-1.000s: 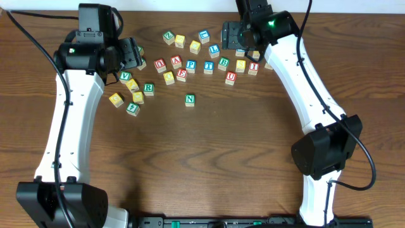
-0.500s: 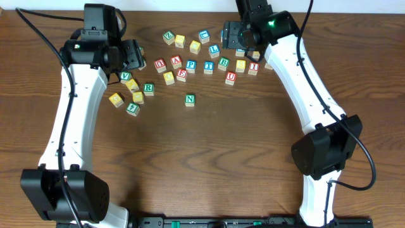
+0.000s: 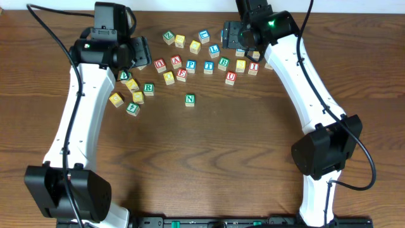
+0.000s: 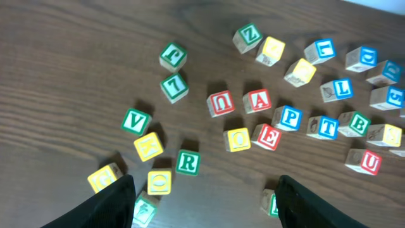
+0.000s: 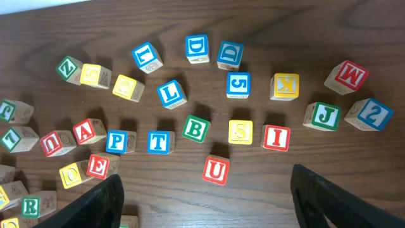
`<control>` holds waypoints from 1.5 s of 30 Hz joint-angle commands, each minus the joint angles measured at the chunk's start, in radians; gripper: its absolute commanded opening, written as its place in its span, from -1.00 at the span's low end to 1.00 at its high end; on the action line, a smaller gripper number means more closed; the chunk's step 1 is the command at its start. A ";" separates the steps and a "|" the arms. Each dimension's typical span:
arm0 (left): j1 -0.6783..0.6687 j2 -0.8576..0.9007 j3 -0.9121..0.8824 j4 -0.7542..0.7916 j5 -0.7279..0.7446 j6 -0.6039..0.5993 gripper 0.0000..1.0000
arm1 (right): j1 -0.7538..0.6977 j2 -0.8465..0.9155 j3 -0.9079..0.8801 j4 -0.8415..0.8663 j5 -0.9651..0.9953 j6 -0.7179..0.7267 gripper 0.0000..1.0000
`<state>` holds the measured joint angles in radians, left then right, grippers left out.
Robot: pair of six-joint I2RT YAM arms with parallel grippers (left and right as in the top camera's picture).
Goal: Spell out NEURIPS
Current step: 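Move left gripper over red E block and lower toward it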
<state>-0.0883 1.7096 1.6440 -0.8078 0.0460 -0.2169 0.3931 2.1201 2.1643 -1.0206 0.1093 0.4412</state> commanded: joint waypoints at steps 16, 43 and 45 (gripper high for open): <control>-0.049 0.055 -0.005 0.034 -0.012 -0.025 0.40 | 0.000 0.010 -0.008 -0.013 0.016 0.015 0.64; -0.151 0.268 -0.005 0.185 0.066 0.042 0.33 | -0.024 0.010 -0.008 -0.035 0.043 0.014 0.75; -0.160 0.290 -0.005 0.201 0.066 0.042 0.33 | -0.038 0.010 -0.008 -0.039 0.042 0.014 0.76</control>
<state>-0.2356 1.9656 1.6440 -0.6189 0.1070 -0.2050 0.3809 2.1201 2.1643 -1.0554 0.1234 0.4442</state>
